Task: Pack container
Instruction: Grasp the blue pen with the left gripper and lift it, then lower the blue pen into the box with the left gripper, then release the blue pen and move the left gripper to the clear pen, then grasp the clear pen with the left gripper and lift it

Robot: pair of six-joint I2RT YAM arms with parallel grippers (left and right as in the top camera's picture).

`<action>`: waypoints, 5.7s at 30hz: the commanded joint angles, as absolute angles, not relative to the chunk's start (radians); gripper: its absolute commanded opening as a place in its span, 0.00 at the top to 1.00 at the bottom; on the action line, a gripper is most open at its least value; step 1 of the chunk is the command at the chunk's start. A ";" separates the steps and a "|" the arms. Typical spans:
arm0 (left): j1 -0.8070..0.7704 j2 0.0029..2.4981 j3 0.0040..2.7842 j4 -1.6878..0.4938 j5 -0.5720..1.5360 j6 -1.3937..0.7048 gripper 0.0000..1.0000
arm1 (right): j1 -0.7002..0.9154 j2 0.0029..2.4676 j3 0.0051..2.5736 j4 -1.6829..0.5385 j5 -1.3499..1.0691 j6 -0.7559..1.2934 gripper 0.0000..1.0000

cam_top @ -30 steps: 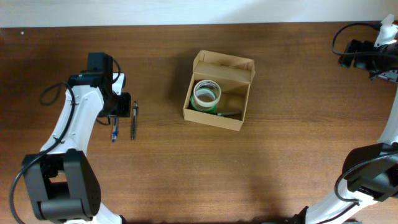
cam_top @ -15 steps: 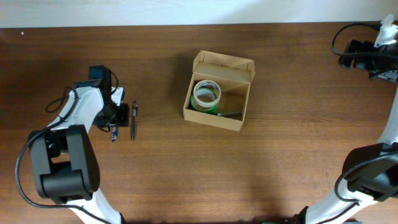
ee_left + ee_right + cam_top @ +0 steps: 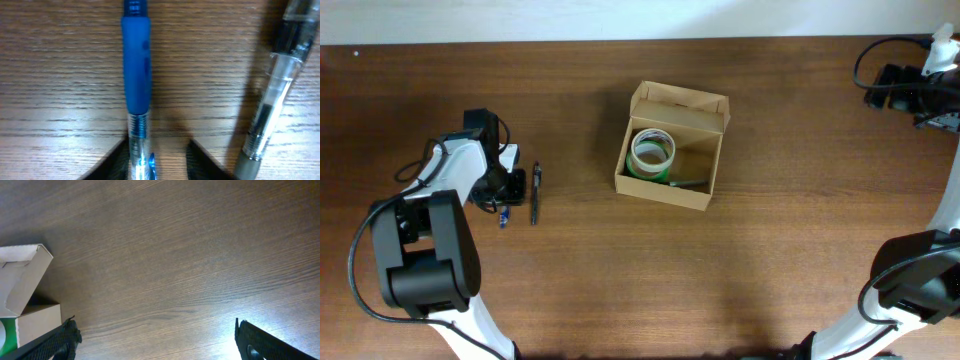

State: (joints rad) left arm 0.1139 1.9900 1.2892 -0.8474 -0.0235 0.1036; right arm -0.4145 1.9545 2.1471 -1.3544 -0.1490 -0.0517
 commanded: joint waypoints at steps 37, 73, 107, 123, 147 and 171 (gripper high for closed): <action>-0.584 2.043 2.263 -1.456 0.040 1.206 0.98 | -0.413 1.953 2.147 -1.354 -0.157 -0.043 0.01; -0.611 2.341 2.204 -1.459 0.173 1.217 0.98 | -0.413 1.953 2.147 -1.354 -0.158 -0.043 0.01; -0.262 1.666 1.861 -1.169 -0.080 0.445 0.57 | -0.413 1.953 2.147 -1.354 -0.158 -0.043 0.01; 0.011 1.843 1.293 -0.897 0.019 0.142 0.46 | -0.413 1.953 2.147 -1.354 -0.157 -0.043 0.01; -0.007 2.041 1.293 -0.822 0.037 0.105 0.71 | -0.413 1.953 2.147 -1.354 -0.157 -0.043 0.01; -0.083 1.986 2.234 -1.283 0.354 0.731 0.98 | -0.413 1.953 2.147 -1.354 -0.157 -0.043 0.01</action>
